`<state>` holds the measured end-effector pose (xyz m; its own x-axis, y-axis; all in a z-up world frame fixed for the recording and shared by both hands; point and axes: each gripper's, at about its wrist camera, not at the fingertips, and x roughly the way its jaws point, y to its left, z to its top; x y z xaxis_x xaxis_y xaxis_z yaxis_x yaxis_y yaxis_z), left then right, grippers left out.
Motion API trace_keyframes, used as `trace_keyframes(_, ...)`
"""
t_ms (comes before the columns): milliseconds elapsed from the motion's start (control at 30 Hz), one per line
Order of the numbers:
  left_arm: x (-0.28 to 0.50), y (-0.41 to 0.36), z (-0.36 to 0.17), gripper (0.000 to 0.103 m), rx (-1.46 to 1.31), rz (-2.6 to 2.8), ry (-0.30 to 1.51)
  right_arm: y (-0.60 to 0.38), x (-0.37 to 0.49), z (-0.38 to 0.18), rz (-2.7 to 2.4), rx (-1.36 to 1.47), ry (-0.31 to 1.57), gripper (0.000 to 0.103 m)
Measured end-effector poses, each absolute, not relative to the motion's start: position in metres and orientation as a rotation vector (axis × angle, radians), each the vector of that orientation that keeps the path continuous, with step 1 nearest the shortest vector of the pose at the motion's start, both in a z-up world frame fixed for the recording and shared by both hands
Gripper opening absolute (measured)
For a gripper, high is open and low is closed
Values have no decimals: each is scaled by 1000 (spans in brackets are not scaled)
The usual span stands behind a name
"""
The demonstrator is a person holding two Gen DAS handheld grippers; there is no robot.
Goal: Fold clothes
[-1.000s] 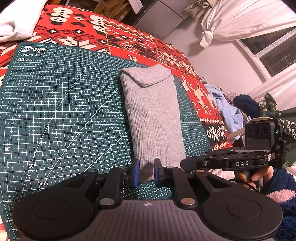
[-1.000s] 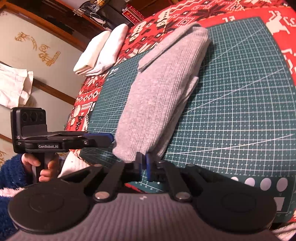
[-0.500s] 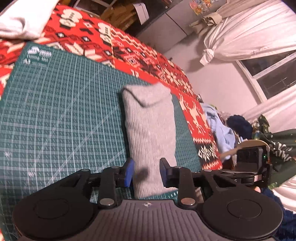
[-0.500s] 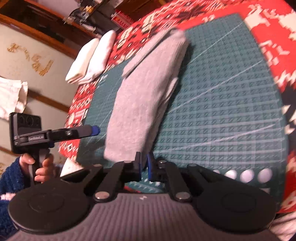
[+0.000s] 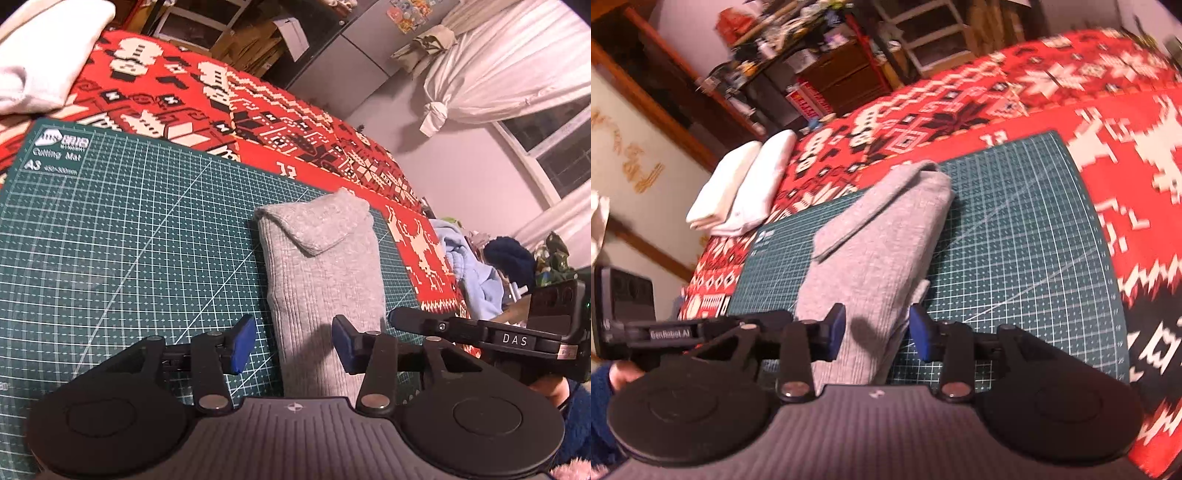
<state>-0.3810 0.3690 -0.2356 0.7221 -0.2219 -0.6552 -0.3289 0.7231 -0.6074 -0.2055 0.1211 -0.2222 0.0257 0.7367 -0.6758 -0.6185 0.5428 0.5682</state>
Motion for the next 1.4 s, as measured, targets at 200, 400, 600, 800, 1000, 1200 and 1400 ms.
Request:
trace_keyframes(200,-374,369,-243,45,-827,60,775,113,-200,-244,954,225,1156,42)
trace_keyframes(400,-374,369,-247,43,-851,65,755,124,-206,-252,952,221,1119,38)
trace_keyframes(600,-373,366,-248,37,-830,89,750,138,-218,-251,930,164,1039,32)
trace_keyframes(800,-370,361,-246,20,-803,97,752,136,-223,-247,948,146,1014,14)
trace_keyframes(1000,-378,353,-225,15,-738,104,698,131,-226,-226,998,161,968,13)
trace_keyframes(1200,-398,369,-190,15,-743,146,590,151,-229,-188,1097,177,907,13)
trace_keyframes(1400,-424,408,-153,15,-728,218,498,214,-229,-148,1208,190,895,13)
